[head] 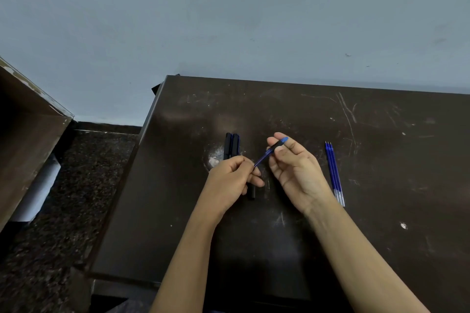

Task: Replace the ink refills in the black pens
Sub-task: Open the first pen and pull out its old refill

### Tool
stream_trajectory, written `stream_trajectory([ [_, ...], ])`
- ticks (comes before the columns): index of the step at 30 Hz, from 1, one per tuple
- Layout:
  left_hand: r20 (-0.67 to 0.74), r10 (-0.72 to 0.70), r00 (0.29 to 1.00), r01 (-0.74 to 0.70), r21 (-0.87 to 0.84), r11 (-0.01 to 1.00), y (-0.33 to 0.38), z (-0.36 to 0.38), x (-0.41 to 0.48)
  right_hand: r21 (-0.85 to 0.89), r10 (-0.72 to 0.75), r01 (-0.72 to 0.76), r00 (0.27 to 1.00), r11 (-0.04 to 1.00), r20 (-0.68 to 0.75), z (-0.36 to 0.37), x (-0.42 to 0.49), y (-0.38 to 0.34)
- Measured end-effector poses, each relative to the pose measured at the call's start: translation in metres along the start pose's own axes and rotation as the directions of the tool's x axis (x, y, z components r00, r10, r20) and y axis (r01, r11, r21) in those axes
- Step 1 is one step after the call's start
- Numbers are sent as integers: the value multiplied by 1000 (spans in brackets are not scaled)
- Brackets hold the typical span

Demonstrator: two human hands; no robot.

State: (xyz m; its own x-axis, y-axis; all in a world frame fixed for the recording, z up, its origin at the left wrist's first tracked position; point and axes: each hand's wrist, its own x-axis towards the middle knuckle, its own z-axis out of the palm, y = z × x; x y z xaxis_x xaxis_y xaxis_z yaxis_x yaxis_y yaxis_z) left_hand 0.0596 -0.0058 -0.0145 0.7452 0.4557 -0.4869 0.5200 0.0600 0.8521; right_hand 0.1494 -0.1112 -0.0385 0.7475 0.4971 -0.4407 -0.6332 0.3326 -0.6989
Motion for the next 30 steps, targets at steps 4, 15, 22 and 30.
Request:
stream_trajectory([
  [4,-44,7,999,-8,-18,1000,-2,-7,1,96,-88,101,987,990,-134,-1,11,-23],
  [15,-244,22,969,-43,-80,996,-7,-16,7,-979,-227,161,965,124,130,17,29,-1],
  [22,-257,45,965,-64,-64,996,-9,-15,9,-969,-296,219,938,111,178,19,21,4],
  [30,-170,90,981,-101,-61,993,-9,-10,6,-689,-38,50,999,723,32,38,9,2],
])
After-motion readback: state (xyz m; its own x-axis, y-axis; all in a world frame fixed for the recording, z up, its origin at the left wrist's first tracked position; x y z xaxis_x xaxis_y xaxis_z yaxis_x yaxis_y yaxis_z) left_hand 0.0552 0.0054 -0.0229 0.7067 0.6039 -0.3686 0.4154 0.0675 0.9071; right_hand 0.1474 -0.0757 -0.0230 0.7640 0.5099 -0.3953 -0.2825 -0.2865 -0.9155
